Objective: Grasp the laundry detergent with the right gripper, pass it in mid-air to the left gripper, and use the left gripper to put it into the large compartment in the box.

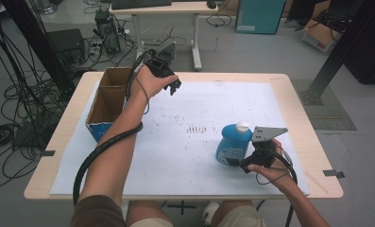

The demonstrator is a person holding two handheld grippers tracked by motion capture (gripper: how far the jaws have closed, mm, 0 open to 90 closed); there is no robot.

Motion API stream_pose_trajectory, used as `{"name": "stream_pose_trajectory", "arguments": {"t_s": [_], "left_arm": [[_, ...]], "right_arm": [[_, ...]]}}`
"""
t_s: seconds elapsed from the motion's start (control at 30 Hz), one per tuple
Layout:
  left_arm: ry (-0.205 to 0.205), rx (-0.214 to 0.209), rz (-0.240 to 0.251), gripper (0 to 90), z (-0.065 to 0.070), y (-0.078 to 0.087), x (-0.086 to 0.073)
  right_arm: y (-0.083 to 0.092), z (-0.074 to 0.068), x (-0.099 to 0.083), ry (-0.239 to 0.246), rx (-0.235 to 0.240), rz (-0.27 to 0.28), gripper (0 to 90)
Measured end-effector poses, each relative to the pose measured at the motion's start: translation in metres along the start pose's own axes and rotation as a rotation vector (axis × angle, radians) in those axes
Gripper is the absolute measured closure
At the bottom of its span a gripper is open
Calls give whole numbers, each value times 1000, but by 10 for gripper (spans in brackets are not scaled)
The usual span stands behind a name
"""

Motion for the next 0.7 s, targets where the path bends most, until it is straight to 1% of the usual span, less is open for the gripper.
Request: {"name": "stream_pose_trajectory", "arguments": {"t_s": [0.5, 0.7], "left_arm": [[3, -1, 4, 48, -1, 0, 0], [1, 2, 6, 48, -1, 1, 0]], "right_arm": [[-2, 0, 1, 14, 5, 6, 17], [-2, -1, 0, 8, 3, 4, 18]]}}
Point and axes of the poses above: each handheld gripper's, and its own axes: y roughly backward along the jaws, x roughly out of its top, z roughly to its right, the point moved 9 cm from there along -y, roughly forward along the jaws, and after that the axes turned 15 degrees about z, right-handed, at the moved point
